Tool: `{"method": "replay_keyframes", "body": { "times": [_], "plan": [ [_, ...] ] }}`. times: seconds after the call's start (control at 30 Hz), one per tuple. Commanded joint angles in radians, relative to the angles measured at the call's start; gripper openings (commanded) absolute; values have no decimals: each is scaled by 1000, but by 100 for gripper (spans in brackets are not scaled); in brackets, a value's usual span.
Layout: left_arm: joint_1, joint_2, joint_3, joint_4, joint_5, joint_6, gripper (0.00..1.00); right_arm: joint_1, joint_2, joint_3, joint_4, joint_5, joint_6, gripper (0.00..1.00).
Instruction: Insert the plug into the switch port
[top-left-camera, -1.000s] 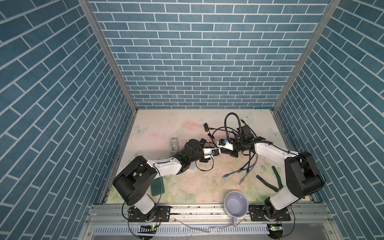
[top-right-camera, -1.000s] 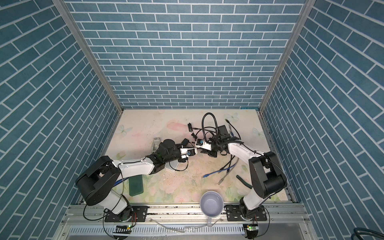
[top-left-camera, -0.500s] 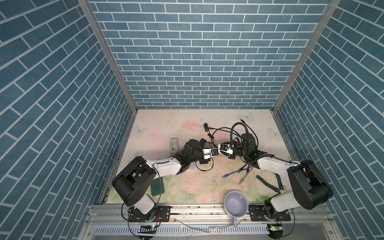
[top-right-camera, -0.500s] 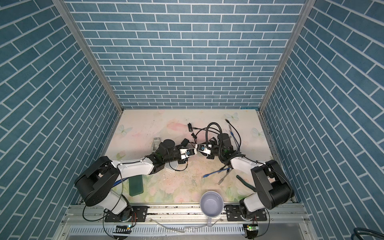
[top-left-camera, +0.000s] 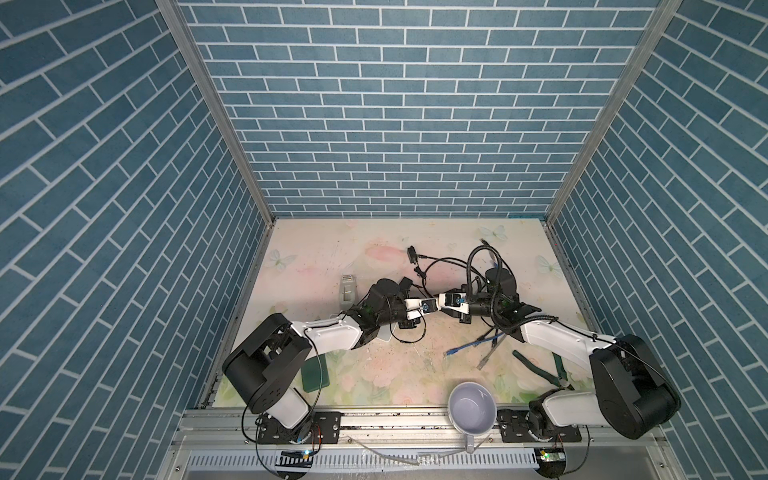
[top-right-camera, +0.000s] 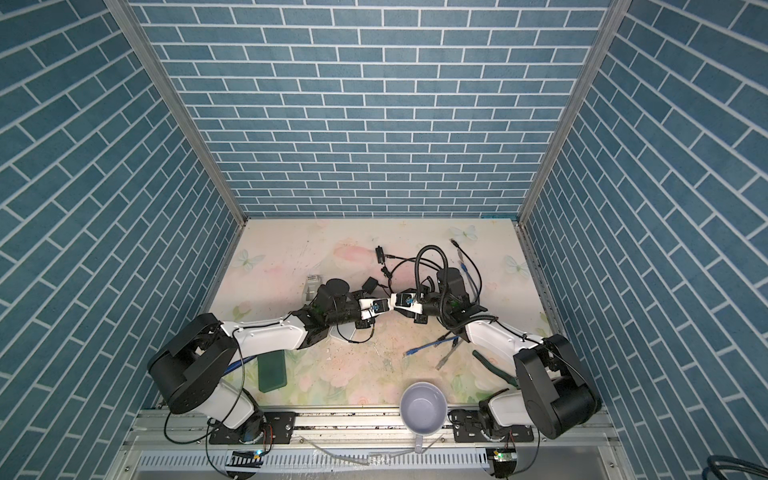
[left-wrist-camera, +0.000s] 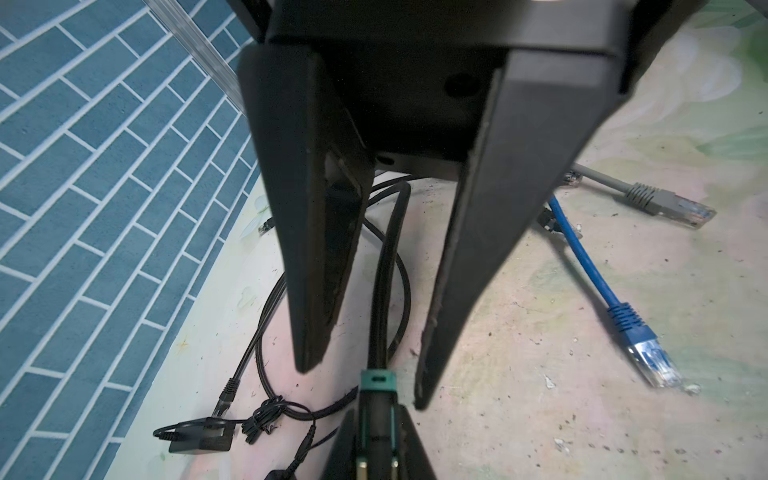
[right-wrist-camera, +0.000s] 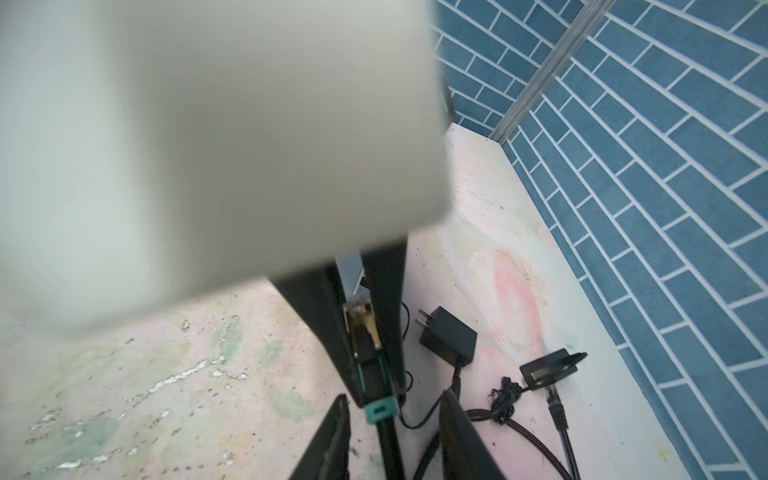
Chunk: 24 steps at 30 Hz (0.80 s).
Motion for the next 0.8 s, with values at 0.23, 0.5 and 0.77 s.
{"method": "replay_keyframes", "body": {
  "times": [0.23, 0.5, 0.77],
  "plan": [
    [4, -13, -9, -18, 38, 30, 11, 23, 22, 17, -59, -40, -26, 25],
    [5, -31, -9, -40, 77, 58, 11, 23, 39, 24, -97, -7, -65, 24],
    [4, -38, -9, -61, 77, 59, 17, 23, 51, 33, -72, -16, -59, 6]
  ]
}}
